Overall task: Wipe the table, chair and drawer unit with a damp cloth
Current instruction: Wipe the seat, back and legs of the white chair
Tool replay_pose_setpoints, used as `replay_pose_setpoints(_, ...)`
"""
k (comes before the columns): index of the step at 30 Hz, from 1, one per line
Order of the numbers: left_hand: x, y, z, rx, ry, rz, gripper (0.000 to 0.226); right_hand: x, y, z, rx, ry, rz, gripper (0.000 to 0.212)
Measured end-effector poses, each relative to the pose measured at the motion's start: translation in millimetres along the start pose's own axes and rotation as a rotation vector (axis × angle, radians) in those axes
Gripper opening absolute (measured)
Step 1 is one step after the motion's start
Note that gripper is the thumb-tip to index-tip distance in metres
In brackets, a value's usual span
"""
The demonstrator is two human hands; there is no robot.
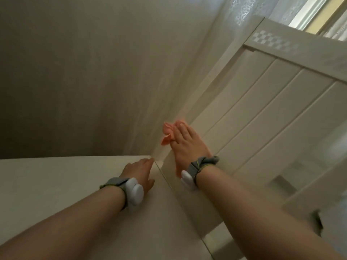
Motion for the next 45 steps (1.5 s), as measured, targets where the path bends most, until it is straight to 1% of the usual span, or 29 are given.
replay_pose_setpoints(2,-5,-5,-8,-0.002,0.024,-0.062,0.069,-7,-13,-23,0.016,0.071,-0.009,0.057)
replay_pose_setpoints(4,-9,-8,-12,0.023,0.009,-0.104,0.063,-15,-27,-43,0.068,0.121,-0.033,0.05)
replay_pose_setpoints(6,-10,-9,-16,0.046,0.003,-0.129,0.058,-24,-41,-62,0.011,0.197,-0.123,0.051)
replay_pose_setpoints(8,-9,-9,-18,0.049,0.001,-0.148,0.058,-33,-51,-74,-0.074,0.222,-0.182,0.055)
replay_pose_setpoints(11,-9,-10,-21,0.059,-0.019,-0.171,0.06,-43,-55,-78,-0.064,0.199,-0.188,0.057)
replay_pose_setpoints(14,-9,-11,-21,0.063,-0.019,-0.171,0.06,-58,-48,-70,-0.03,0.193,-0.22,0.055)
replay_pose_setpoints(15,-8,-11,-20,0.06,-0.013,-0.173,0.06,-65,-44,-65,0.009,0.195,-0.204,0.054)
replay_pose_setpoints(17,-7,-9,-16,0.062,0.011,-0.179,0.059,-82,-32,-56,0.036,0.206,-0.083,0.052)
replay_pose_setpoints(19,-6,-8,-9,0.065,0.05,-0.171,0.056,-92,-10,-39,0.026,0.148,-0.048,0.051)
replay_pose_setpoints(20,-6,-8,-4,0.054,0.058,-0.158,0.055,-97,-7,-28,0.047,0.113,-0.085,0.058)
replay_pose_setpoints(22,-6,-6,15,0.001,-0.007,-0.094,0.059,-106,-6,1,0.041,0.097,-0.093,0.075)
replay_pose_setpoints(23,-7,-6,24,-0.039,-0.06,-0.048,0.061,-108,-4,15,0.048,0.041,-0.078,0.078)
replay_pose_setpoints(25,-9,-4,49,-0.122,-0.19,0.069,0.063,-113,6,50,0.017,-0.087,0.009,0.074)
replay_pose_setpoints(28,-11,-1,84,-0.213,-0.329,0.195,0.064,-117,25,101,0.055,-0.296,0.062,0.064)
replay_pose_setpoints(30,-14,-4,103,-0.261,-0.399,0.21,0.063,-117,34,122,0.064,-0.414,0.1,0.06)
replay_pose_setpoints(32,-16,-11,110,-0.287,-0.449,0.194,0.06,-119,33,119,0.102,-0.47,0.116,0.061)
replay_pose_setpoints(34,-17,-16,108,-0.305,-0.472,0.18,0.059,-127,26,93,0.145,-0.413,0.11,0.065)
replay_pose_setpoints(36,-18,-20,102,-0.303,-0.46,0.172,0.059,-140,17,57,0.18,-0.298,0.07,0.074)
replay_pose_setpoints(38,-22,-24,96,-0.29,-0.411,0.178,0.057,-154,4,25,0.122,-0.211,0.034,0.08)
replay_pose_setpoints(39,-25,-26,94,-0.266,-0.38,0.176,0.054,-162,-2,11,0.075,-0.176,0.022,0.079)
replay_pose_setpoints(41,-31,-29,91,-0.229,-0.341,0.128,0.052,-180,-14,-17,0.011,-0.089,-0.001,0.064)
replay_pose_setpoints(43,-37,-32,90,-0.202,-0.327,0.062,0.055,-202,-26,-37,-0.026,-0.015,-0.062,0.053)
replay_pose_setpoints(45,-41,-34,92,-0.183,-0.346,0.059,0.057,-222,-36,-47,-0.027,0.043,-0.071,0.041)
Point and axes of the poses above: each hand's wrist, its own x-axis towards the middle knuckle, its own y-axis out of the back of the hand, z = x × y, the point moved 1 cm from there along x, towards the middle knuckle, and after that the axes turned 7 degrees about -x, right-handed, at the moved point
